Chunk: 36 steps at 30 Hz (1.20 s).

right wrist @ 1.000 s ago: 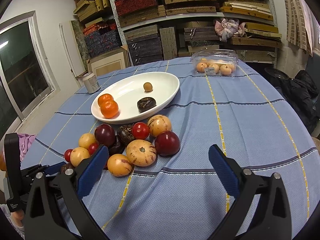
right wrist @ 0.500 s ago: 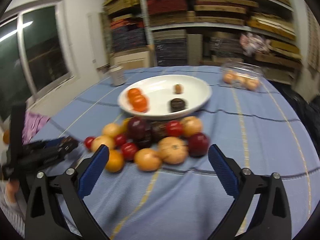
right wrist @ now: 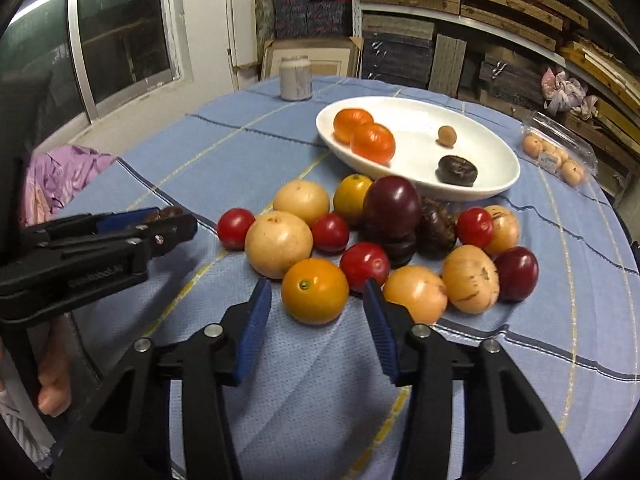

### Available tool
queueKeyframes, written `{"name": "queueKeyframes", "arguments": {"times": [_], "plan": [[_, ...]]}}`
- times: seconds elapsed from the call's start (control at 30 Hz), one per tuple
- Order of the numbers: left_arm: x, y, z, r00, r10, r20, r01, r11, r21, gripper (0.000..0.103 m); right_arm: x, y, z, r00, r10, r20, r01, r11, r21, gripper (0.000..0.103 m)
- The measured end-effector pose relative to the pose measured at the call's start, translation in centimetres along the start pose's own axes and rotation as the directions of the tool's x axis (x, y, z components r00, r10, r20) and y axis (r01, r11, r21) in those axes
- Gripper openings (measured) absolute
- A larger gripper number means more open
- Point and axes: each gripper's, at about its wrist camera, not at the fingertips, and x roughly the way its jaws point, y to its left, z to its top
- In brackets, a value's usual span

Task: Organize fruits
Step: 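Grasp the dark brown fruit with the left tool while the right tool grasps the tangerine, then place both held fruits on the white plate and open both tools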

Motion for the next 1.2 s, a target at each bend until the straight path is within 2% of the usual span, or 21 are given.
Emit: {"name": "queueKeyframes", "arguments": {"times": [0.23, 0.6, 0.77, 0.93, 1.03, 1.2], "plan": [[-0.3, -0.3, 0.0, 1.000, -0.022, 0.005, 0.022, 1.000, 0.006, 0.044, 1.5, -0.1, 0.2, 0.999, 0.004, -0.041, -0.003, 1.000, 0.014, 0.039], [0.0, -0.4, 0.0, 1.000, -0.028, -0.006, 0.028, 1.000, 0.011, 0.044, 2.1, -0.8, 0.4, 0.998, 0.042, -0.050, -0.039, 0.997, 0.060, 0.037], [-0.1, -0.5, 0.0, 1.000, -0.027, 0.006, 0.027, 1.000, 0.014, 0.044, 1.5, -1.7, 0.0, 0.997, 0.069, -0.047, -0.063, 0.993, 0.102, 0.037], [-0.4, -0.8, 0.6, 0.998, -0.066, -0.005, 0.066, 0.998, 0.010, 0.044, -1.0, -3.6, -0.1, 0.998, 0.063, 0.000, -0.062, 0.984, 0.167, 0.037], [-1.0, -1.7, 3.4, 0.999, -0.054, -0.005, 0.054, 0.997, 0.046, 0.044, -3.6, -6.1, 1.6, 0.997, 0.056, 0.054, -0.066, 0.976, 0.206, 0.037], [-1.7, -4.2, 10.3, 0.997, -0.050, 0.065, 0.043, 0.993, 0.110, 0.044, -7.1, -10.6, 6.9, 0.986, -0.040, 0.159, 0.001, 0.972, 0.237, 0.037]]}}
